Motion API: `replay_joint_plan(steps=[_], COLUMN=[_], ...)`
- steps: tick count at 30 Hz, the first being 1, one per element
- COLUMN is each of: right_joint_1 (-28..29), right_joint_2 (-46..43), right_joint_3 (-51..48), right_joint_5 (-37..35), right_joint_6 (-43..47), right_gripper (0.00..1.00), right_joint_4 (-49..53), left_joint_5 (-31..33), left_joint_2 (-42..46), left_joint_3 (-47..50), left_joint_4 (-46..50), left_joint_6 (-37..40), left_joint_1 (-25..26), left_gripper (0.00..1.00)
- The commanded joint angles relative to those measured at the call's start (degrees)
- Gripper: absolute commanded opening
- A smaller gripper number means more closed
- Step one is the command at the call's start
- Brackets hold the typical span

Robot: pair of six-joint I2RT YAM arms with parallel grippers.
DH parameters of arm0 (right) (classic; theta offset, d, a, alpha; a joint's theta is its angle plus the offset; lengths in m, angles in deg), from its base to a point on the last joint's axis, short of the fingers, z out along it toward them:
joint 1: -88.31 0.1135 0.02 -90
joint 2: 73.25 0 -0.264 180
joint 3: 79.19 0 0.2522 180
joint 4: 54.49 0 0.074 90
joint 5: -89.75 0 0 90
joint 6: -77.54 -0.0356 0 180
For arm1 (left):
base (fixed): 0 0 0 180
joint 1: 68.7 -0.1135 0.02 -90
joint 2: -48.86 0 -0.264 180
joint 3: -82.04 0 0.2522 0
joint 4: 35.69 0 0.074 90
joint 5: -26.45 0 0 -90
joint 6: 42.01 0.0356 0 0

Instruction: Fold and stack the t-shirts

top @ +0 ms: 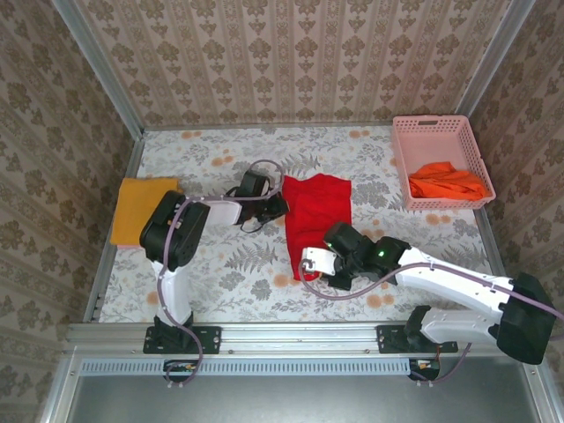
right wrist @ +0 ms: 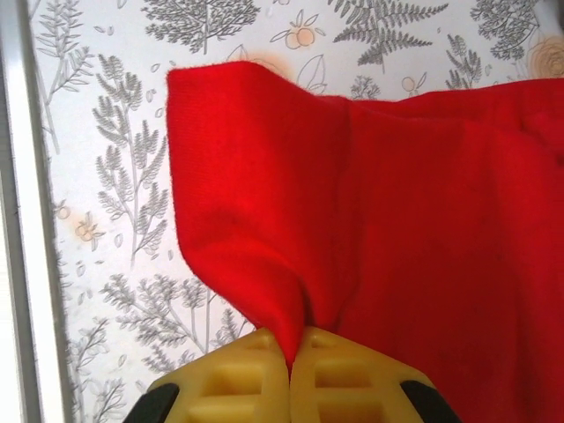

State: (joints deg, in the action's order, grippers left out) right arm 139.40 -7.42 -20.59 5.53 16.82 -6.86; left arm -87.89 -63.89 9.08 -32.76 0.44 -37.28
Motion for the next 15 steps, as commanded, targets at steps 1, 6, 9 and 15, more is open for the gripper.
replay_joint_plan(steps=[1, 6, 9, 15], right_joint_1=[0.58, -0.94, -4.02, -12.70], right_joint_2=[-0.33, 5.29, 8.61, 17.47], right_joint_3=[5.19, 14.59, 19.04, 28.49], right_joint_5=[2.39, 1.18, 2.06, 3.78], right_joint_6=[-1.20, 3.80, 8.68, 18.11], right_gripper=[0.00, 0.00, 0.00, 0.00], right_joint_4=[7.27, 14.57, 16.14, 18.12], left_joint_5=[-1.59, -1.33, -1.24, -3.79], left_joint_2=[2.67, 4.88, 5.24, 2.42], left_joint_3=[4.77, 9.84, 12.06, 15.59], left_joint_4=[2.01, -0.27, -3.15, -12.43], left_joint_6=[1.73, -0.22, -1.08, -2.14], left_joint_1=[2.32, 4.92, 4.80, 3.33], left_gripper=[0.00, 0.00, 0.00, 0.00])
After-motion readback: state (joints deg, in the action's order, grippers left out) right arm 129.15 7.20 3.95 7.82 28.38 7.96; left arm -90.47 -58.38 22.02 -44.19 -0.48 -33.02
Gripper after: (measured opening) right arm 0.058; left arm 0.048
